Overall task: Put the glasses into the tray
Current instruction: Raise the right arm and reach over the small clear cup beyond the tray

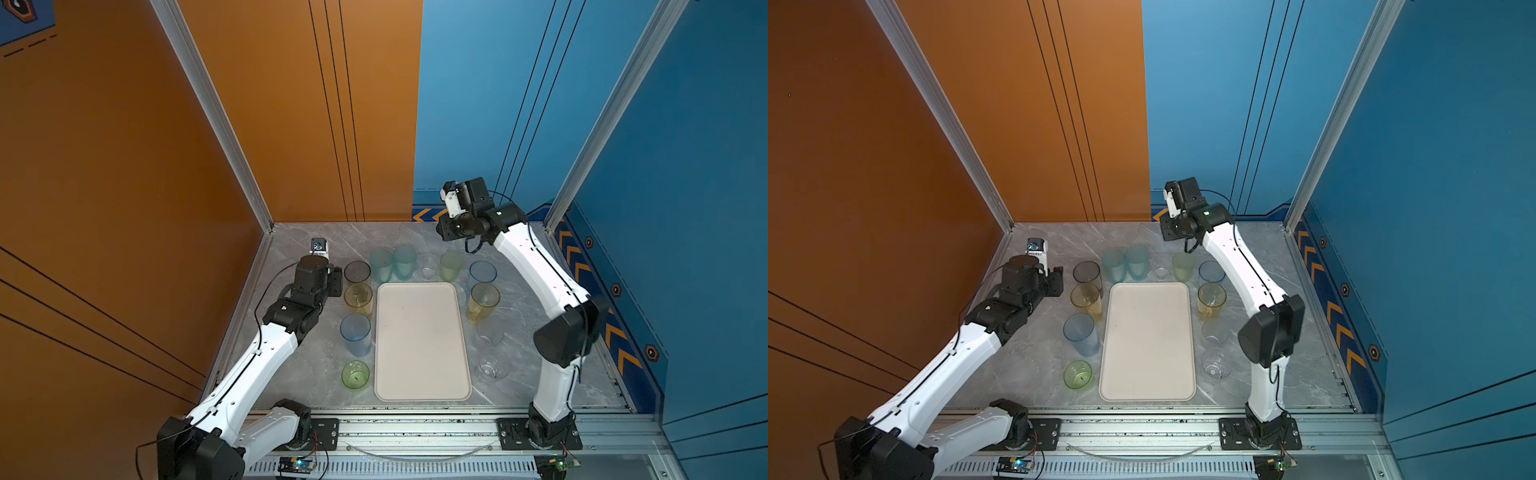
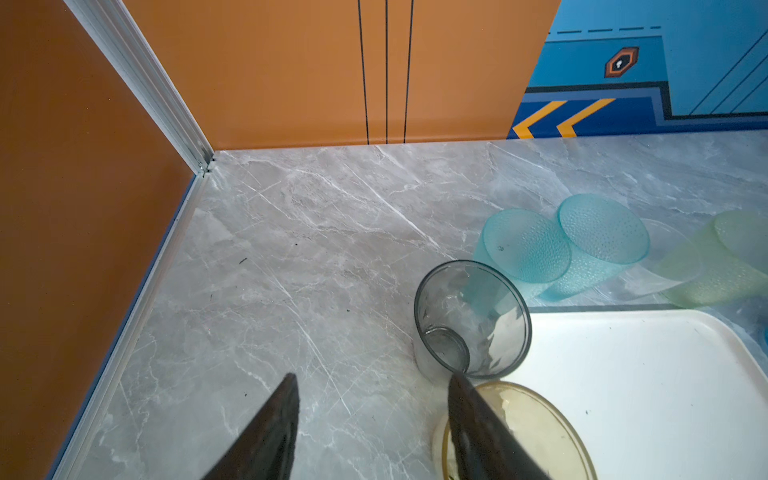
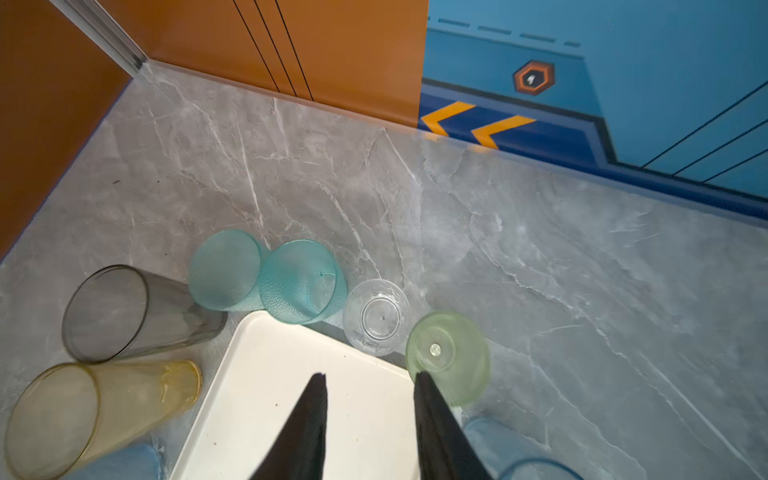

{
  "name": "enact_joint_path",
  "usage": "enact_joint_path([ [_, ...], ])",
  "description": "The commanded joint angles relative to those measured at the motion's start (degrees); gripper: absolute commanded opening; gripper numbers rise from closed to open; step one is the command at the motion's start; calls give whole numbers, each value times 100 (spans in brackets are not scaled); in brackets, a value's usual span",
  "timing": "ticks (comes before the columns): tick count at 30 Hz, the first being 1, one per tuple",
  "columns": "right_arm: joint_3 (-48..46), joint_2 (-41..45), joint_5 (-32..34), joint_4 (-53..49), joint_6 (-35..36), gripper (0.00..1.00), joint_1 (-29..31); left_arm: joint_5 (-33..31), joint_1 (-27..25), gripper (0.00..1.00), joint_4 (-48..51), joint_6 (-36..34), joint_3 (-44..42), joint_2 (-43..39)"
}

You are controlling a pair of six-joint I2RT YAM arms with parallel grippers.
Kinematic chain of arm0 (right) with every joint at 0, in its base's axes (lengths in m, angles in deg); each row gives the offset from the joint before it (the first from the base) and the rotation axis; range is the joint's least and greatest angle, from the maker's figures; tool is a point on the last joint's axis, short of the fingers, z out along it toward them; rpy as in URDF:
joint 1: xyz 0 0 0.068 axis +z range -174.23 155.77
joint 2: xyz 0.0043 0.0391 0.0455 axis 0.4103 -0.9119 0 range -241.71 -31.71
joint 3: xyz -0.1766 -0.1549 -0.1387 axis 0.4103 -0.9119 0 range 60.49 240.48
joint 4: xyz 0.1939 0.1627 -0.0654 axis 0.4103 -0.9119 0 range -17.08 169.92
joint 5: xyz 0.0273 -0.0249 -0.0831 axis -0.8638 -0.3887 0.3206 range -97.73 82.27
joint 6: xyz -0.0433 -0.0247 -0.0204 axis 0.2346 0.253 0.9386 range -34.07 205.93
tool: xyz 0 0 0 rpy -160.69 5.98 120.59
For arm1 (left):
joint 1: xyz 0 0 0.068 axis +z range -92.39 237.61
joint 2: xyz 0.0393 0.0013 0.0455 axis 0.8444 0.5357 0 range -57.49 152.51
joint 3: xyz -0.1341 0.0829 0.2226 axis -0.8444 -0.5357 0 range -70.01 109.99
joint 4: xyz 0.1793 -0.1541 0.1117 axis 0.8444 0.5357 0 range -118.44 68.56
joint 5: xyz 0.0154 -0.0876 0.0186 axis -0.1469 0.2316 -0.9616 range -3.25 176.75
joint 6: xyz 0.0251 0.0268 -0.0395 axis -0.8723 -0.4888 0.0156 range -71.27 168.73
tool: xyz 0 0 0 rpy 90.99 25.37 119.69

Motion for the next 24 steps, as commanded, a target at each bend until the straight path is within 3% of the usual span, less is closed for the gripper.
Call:
enact_joint_path([
  [1,1000,-726,-82,-937,254,31,-8,387,68,58,253,67,229,53],
  [5,2059,-1698,-135,-1314,327,29,-77,592,165,58,330,58,251,81],
  [10,2069,-2116,-320,-1322,338,24,-139,728,288,58,348,43,222,89],
  [24,2084,-2584,-125,-1316,477,24,-176,955,423,58,322,41,200,195],
])
